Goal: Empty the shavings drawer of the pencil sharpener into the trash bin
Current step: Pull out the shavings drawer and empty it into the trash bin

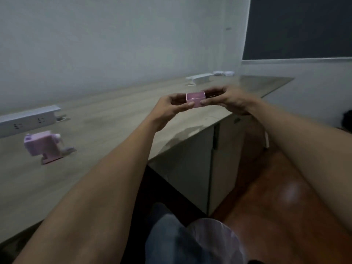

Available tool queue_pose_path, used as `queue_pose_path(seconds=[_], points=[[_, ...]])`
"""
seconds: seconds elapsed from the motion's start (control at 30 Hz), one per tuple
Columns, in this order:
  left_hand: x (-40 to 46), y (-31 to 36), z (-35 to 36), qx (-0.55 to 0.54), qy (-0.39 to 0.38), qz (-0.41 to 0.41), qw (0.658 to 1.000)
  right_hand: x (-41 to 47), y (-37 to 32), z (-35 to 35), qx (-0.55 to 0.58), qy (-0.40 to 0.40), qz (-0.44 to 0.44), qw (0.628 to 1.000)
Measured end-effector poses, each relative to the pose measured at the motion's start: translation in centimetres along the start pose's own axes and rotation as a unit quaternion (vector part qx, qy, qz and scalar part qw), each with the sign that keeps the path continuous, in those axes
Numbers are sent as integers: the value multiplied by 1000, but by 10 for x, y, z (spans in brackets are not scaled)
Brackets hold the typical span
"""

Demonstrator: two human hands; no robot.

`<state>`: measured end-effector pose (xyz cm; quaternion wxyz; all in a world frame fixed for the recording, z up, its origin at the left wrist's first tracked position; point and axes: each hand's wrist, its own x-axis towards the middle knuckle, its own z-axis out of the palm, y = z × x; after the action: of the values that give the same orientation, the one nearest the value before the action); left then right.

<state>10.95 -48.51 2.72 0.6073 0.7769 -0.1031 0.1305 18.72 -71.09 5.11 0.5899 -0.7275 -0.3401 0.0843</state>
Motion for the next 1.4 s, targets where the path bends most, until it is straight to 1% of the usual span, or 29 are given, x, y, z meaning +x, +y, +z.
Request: queue_pose_path(seconds=[0.2, 0.37, 0.5, 0.6, 0.8, 0.9, 1.03, 1.13, 1.2, 1.3, 1.4], points=[[-1, -35, 77, -31, -55, -5, 998, -61, 39, -45, -23, 55, 86, 995], [-24, -73, 116, -53, -66, -34, 996, -102, 79, -48, 57, 84, 126, 987], [-56, -107, 133, -32, -70, -67, 995, -130, 121, -28, 67, 81, 172, 980], [-82, -145, 137, -46, -62, -109, 991, -148, 154, -1, 57, 78, 201, 975], [-132, -222, 141, -67, -68, -214, 972, -175, 246, 43, 78, 25, 278, 957], [-153, -252, 149, -67, -87, -281, 953, -194, 288, 60, 95, 7, 320, 943], [-173, -283, 159, -42, -116, -375, 919, -215, 330, 77, 139, -23, 395, 908], [-176, -296, 165, -85, -118, -450, 881, -221, 346, 84, 201, -32, 444, 873], [-177, -301, 167, -112, -118, -486, 858, -221, 353, 88, 221, -50, 465, 856], [-172, -310, 168, -143, -98, -528, 831, -219, 361, 90, 246, -44, 477, 843], [-165, -311, 168, -175, -82, -578, 793, -215, 365, 93, 255, -32, 493, 831]])
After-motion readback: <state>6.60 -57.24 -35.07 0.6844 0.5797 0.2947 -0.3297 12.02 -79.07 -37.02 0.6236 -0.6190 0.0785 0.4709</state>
